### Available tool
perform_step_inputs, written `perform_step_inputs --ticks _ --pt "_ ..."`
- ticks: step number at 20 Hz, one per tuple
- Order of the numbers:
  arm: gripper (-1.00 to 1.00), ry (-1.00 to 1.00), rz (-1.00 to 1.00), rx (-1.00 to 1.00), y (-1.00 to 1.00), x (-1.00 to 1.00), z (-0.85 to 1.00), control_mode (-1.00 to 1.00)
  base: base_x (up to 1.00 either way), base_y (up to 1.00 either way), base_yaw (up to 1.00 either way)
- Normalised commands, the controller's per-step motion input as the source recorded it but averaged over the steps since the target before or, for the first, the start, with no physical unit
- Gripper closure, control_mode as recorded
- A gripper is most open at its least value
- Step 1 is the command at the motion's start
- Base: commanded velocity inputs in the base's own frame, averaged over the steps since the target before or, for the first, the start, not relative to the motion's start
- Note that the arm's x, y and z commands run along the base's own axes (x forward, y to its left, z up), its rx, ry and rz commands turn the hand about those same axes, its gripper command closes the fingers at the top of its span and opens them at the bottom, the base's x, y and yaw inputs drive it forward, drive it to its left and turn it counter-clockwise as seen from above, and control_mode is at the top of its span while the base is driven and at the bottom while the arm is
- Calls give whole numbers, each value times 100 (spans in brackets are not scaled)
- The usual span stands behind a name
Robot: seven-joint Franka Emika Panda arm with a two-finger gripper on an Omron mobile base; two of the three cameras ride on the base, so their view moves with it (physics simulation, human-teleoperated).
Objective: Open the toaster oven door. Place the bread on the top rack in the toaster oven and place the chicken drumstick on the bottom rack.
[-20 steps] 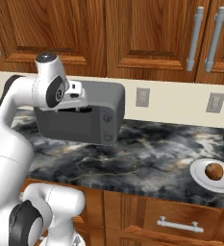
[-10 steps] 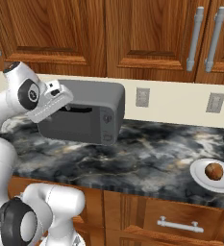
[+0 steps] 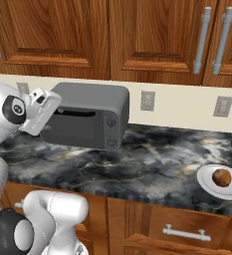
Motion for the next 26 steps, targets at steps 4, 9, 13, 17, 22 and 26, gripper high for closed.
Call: perform_step_inputs --ticks 4,9,13,17,22,26 --pt "-100 -11 11 -11 8 25 -4 -100 0 0 0" --pt "-100 -8 12 -5 3 34 -15 -100 0 0 0" --pt "-100 -1 13 -6 16 32 -26 -100 0 0 0" --pt "-100 -3 12 -5 9 27 -18 -100 0 0 0" --pt "-100 -8 10 -9 8 28 -1 -100 0 0 0" --pt "-100 -4 10 -11 11 27 -12 -100 0 0 0"
